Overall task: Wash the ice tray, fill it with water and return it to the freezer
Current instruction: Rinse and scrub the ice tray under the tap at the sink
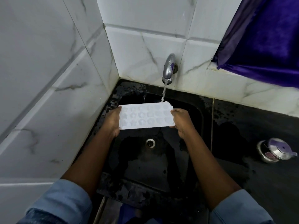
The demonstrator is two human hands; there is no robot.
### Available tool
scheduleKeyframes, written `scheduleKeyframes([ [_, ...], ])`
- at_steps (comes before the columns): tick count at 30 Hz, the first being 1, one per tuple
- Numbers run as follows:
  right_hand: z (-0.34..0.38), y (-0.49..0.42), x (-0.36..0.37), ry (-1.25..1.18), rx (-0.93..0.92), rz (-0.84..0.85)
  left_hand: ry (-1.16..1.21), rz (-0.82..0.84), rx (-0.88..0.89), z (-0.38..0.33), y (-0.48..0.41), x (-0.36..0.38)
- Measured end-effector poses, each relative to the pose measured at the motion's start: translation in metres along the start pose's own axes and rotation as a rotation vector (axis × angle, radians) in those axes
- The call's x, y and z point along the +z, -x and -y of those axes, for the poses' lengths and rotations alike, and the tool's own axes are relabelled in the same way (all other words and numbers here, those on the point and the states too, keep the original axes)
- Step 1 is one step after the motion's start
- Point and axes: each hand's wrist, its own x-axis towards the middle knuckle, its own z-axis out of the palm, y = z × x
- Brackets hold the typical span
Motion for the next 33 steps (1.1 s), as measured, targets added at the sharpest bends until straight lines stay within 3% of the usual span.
scheduleKeyframes([
  [22, 0.007, -0.014, -0.097, -0.059, 0.005, -0.295, -0.028, 0.136, -0.053, 0.002, 0.007, 0.130],
  [29, 0.025, -0.021, -0.096, -0.024, -0.042, -0.338, 0.009, 0.267, -0.039, -0.018, 0.004, 0.136],
  [33, 0.033, -0.025, -0.079, 0.037, -0.073, -0.275, 0.064, 0.318, -0.030, -0.025, 0.005, 0.112],
])
